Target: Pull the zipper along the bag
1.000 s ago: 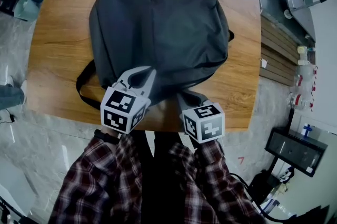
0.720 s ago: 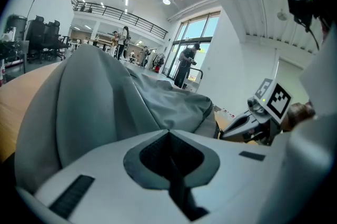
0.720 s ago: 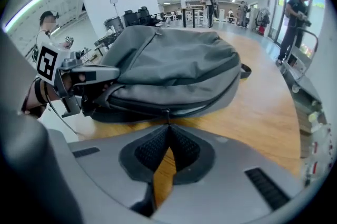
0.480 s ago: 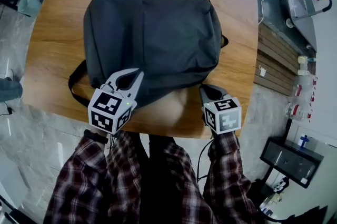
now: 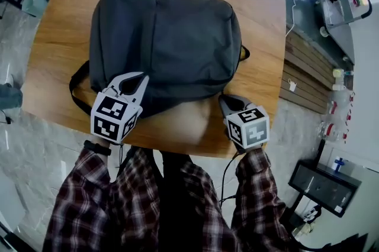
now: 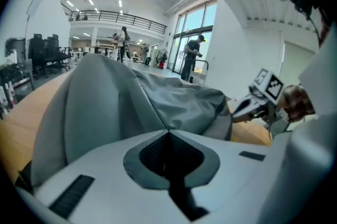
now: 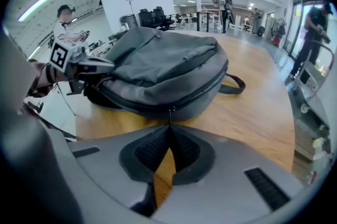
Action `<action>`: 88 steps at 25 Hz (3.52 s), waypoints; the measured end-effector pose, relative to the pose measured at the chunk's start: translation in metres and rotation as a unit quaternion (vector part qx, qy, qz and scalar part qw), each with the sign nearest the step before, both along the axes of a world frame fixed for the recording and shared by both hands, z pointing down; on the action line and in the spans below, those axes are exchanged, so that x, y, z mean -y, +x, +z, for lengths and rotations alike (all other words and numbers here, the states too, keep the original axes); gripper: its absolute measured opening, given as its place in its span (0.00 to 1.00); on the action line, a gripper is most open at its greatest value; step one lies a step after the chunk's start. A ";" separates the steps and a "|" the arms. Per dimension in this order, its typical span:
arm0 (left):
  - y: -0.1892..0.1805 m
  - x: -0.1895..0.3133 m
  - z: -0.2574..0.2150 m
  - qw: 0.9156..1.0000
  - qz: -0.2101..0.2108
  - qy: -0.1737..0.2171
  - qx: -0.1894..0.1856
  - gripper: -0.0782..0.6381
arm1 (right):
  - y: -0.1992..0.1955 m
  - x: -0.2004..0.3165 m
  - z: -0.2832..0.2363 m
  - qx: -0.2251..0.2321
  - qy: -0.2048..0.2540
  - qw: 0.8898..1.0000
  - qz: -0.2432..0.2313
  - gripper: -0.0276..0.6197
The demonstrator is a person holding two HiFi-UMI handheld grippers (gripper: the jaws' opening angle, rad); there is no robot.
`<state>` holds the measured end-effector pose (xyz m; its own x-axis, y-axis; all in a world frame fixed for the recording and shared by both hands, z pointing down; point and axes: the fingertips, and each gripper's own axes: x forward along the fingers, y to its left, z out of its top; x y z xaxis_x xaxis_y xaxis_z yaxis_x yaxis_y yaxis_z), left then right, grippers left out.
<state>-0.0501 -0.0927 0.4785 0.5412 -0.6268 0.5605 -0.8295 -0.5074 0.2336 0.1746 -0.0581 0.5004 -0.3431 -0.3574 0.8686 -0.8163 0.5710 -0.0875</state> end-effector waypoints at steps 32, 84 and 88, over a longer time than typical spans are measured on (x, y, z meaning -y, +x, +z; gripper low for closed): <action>0.060 -0.019 -0.012 0.999 0.010 0.040 -0.009 0.12 | -0.033 -0.027 -0.011 -0.008 0.047 0.994 -0.096 0.06; 0.071 -0.038 -0.020 0.974 0.137 0.146 0.109 0.12 | -0.065 -0.054 0.005 0.002 0.030 0.990 -0.140 0.06; 0.074 -0.043 -0.017 0.971 0.150 0.148 0.111 0.12 | -0.041 -0.020 0.007 -0.010 0.043 0.992 -0.119 0.06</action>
